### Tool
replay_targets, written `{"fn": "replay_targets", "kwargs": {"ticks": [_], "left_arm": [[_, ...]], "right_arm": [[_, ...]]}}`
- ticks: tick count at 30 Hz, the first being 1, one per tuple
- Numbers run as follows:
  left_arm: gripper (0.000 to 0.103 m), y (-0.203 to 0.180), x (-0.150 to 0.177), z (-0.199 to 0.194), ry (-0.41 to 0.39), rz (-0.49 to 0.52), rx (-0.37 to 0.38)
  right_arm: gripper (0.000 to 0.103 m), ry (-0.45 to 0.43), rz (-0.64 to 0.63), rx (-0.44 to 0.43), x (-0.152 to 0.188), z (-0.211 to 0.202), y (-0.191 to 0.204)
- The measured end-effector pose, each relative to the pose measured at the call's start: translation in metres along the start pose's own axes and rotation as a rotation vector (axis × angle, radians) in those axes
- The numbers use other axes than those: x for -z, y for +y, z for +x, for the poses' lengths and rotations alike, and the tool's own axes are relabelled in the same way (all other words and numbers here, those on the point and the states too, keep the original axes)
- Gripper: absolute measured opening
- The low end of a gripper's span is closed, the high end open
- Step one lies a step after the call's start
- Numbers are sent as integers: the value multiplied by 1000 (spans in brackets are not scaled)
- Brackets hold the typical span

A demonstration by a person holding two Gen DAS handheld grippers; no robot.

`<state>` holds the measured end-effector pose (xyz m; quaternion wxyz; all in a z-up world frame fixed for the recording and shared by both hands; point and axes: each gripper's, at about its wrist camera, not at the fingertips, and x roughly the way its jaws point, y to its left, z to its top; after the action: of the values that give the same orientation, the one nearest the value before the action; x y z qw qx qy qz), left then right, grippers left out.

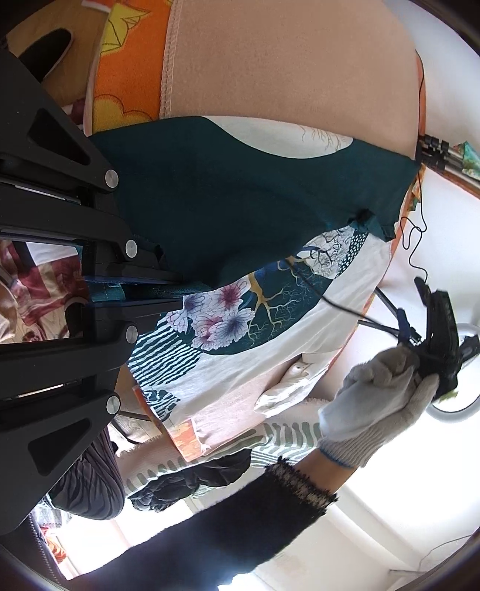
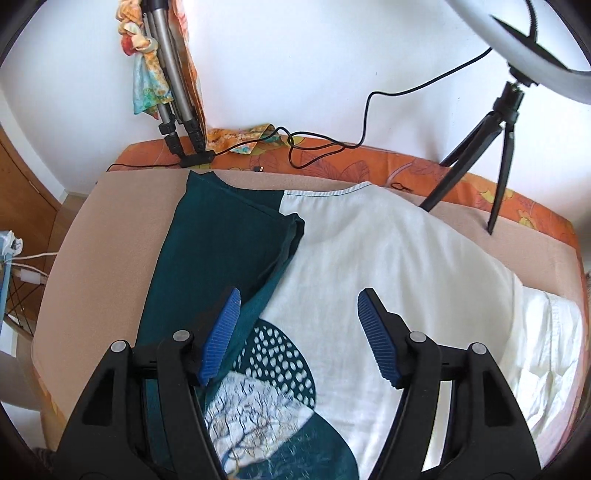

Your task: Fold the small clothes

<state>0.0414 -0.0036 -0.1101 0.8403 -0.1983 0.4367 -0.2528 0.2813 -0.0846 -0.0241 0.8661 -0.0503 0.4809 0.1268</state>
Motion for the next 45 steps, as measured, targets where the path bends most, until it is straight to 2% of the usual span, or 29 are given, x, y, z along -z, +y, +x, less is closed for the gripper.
{"fn": "replay_targets", "kwargs": {"ticks": [5, 8, 9, 10, 12, 15, 17, 20, 24, 28, 33, 36, 41, 43, 45], "left_arm": [[5, -2, -1, -1, 0, 6, 12], [11, -6, 4, 4, 28, 23, 35], [21, -8, 6, 7, 43, 27, 48], [36, -11, 9, 9, 60, 36, 58], [44, -19, 15, 10, 79, 69, 53], [44, -26, 23, 4, 79, 124, 15], [44, -25, 24, -1, 74, 122, 13], [44, -24, 23, -11, 54, 122, 8], [44, -38, 20, -21, 4, 192, -31], [44, -36, 10, -31, -38, 249, -78], [42, 4, -8, -48, -43, 161, -115], [41, 23, -11, -60, -37, 137, -122], [40, 40, -2, -60, 18, 115, -115], [35, 41, 4, -55, 51, 127, -101], [35, 41, 11, -49, 83, 158, -118]], "right_arm": [[69, -54, -19, -5, 45, -77, -31], [70, -103, -40, 18, 76, -122, -47], [71, -118, -41, 26, 86, -135, -52], [72, -133, -37, 30, 96, -147, -57], [74, -159, -20, 28, 117, -168, -66], [74, -183, 9, 35, 151, -188, -75], [74, -191, 31, 37, 174, -197, -82], [74, -207, 94, 22, 206, -209, -97], [74, -245, 193, 22, 248, -226, -128], [74, -269, 300, 36, 277, -236, -160], [74, -271, 353, 23, 305, -235, -175], [74, -247, 323, -9, 312, -223, -163], [74, -211, 250, -49, 314, -195, -130], [74, -178, 244, -89, 315, -181, -120], [73, -137, 210, -102, 316, -168, -107]]}}
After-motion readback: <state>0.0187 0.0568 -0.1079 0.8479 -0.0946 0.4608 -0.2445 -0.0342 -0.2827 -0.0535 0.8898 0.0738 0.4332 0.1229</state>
